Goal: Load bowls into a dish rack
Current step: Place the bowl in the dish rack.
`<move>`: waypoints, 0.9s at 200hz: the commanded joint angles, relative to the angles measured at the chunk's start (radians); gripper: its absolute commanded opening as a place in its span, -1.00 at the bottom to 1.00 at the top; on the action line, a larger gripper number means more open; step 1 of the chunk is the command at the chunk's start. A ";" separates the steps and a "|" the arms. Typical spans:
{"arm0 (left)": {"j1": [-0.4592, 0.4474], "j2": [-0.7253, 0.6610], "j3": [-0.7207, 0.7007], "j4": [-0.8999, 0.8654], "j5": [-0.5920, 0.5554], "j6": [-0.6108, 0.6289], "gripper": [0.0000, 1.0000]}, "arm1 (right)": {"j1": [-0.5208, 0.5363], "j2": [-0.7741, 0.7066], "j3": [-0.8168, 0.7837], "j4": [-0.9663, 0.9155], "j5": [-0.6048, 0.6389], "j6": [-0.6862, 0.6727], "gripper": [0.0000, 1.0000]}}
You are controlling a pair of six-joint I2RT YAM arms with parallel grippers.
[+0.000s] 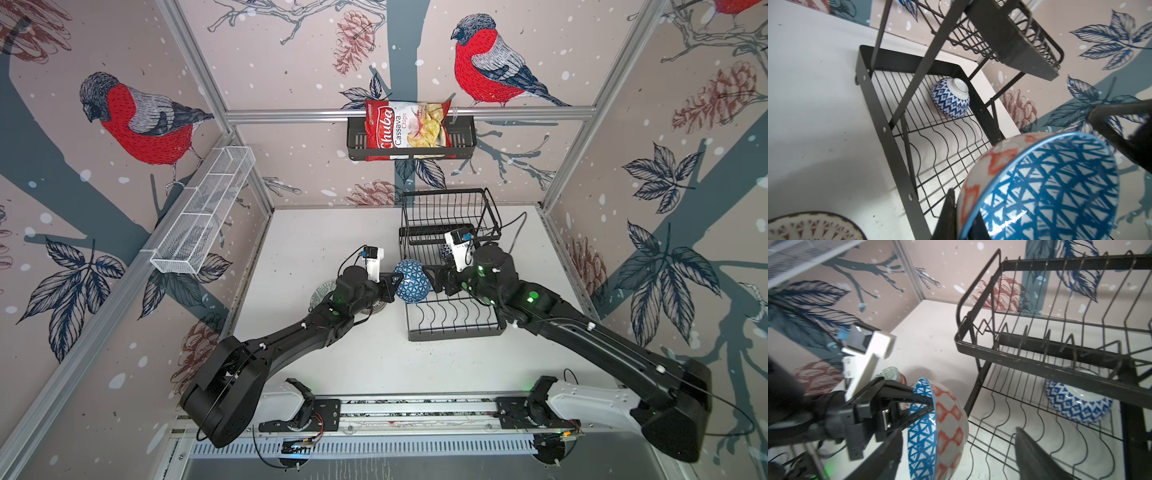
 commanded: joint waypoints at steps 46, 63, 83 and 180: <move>0.032 0.024 -0.053 0.357 0.203 -0.007 -1.00 | -0.105 -0.073 -0.042 0.079 -0.252 -0.031 0.99; 0.033 0.029 -0.060 0.392 0.228 -0.001 -1.00 | -0.111 -0.061 -0.044 0.079 -0.285 -0.039 0.99; 0.036 0.032 -0.065 0.416 0.245 0.005 -1.00 | -0.112 -0.042 -0.045 0.075 -0.323 -0.048 0.99; 0.061 0.054 -0.089 0.568 0.353 -0.033 -1.00 | -0.115 -0.011 -0.062 0.096 -0.474 -0.057 0.99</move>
